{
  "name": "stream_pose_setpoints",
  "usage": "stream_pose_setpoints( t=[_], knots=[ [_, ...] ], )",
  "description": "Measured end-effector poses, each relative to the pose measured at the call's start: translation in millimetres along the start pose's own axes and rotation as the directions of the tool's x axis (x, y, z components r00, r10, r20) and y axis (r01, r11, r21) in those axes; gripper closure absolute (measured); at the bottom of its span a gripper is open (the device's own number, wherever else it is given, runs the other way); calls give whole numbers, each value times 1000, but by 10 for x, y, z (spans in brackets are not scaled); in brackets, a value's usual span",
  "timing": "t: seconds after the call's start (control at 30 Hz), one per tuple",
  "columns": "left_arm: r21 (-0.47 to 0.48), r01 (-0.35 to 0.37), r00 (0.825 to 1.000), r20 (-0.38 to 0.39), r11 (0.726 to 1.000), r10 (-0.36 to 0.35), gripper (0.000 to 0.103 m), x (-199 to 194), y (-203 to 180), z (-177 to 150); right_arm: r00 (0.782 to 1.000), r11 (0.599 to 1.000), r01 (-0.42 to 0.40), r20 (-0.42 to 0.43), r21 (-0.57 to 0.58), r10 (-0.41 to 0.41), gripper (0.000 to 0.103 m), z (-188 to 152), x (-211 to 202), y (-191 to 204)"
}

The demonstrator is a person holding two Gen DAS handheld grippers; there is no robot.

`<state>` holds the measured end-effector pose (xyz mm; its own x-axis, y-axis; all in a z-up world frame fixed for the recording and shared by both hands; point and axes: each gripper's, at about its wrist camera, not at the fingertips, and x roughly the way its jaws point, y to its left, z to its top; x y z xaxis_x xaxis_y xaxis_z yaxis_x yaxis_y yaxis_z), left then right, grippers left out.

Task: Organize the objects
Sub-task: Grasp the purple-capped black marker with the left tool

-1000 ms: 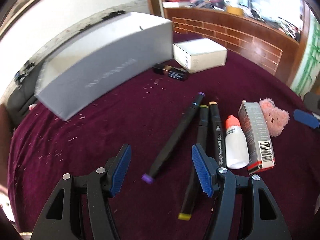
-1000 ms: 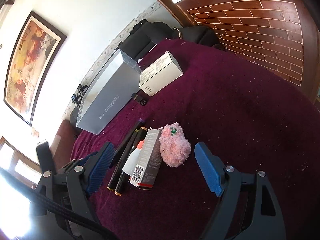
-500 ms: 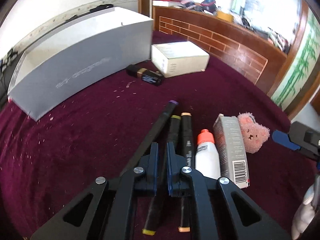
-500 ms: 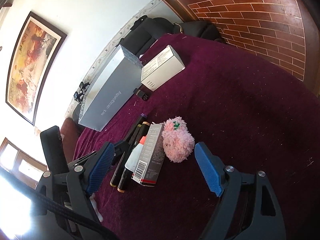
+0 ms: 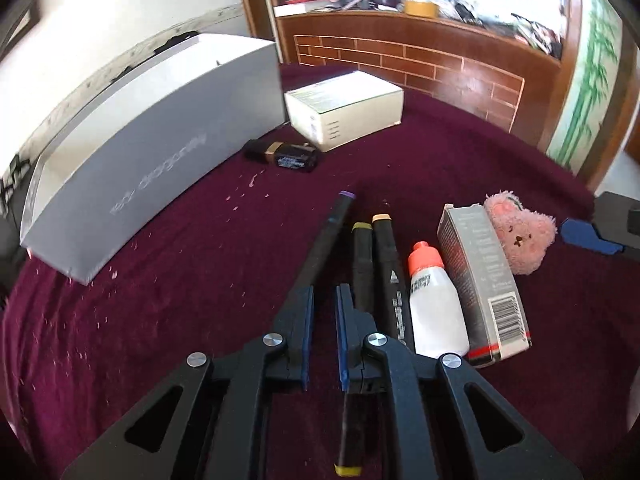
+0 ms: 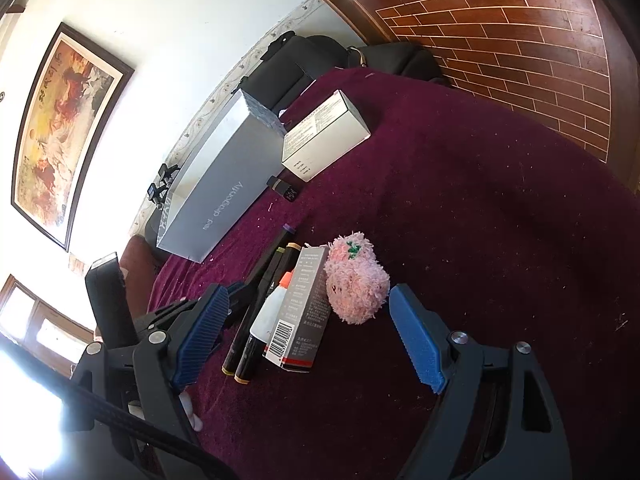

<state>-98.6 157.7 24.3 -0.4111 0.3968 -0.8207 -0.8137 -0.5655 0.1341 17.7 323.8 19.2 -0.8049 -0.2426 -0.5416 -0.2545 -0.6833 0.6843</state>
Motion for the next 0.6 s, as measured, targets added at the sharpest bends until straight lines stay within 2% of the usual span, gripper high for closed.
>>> stream_pose_setpoints(
  t=[0.03,0.07,0.2,0.3,0.37,0.43,0.53,0.6],
  knots=[
    [0,-26,999,-37,1000,26,95,82,-11,8,1000,1000,-2,-4,2,2,20,-1,7,-4],
    [7,-47,999,-23,999,47,93,95,-5,20,1000,1000,-5,-6,3,5,20,-3,11,-5],
    [-32,-56,998,-2,998,55,92,118,18,55,1000,1000,-7,-9,1,7,20,-10,17,4],
    [-30,-66,998,-20,997,66,93,92,-28,105,1000,1000,-7,-19,0,7,20,-24,41,7],
    [-10,-61,998,35,998,61,93,-59,-65,120,1000,1000,-9,-27,2,9,20,-30,53,5],
    [36,-101,993,61,994,99,91,-140,-95,161,1000,1000,-10,-21,6,10,20,-28,38,-1],
    [67,-120,993,21,990,119,69,-51,7,179,1000,1000,-9,-17,13,10,20,-28,26,-15],
    [92,-113,993,-3,989,114,69,39,43,134,1000,1000,-8,-22,19,9,20,-27,40,-25]
  ],
)
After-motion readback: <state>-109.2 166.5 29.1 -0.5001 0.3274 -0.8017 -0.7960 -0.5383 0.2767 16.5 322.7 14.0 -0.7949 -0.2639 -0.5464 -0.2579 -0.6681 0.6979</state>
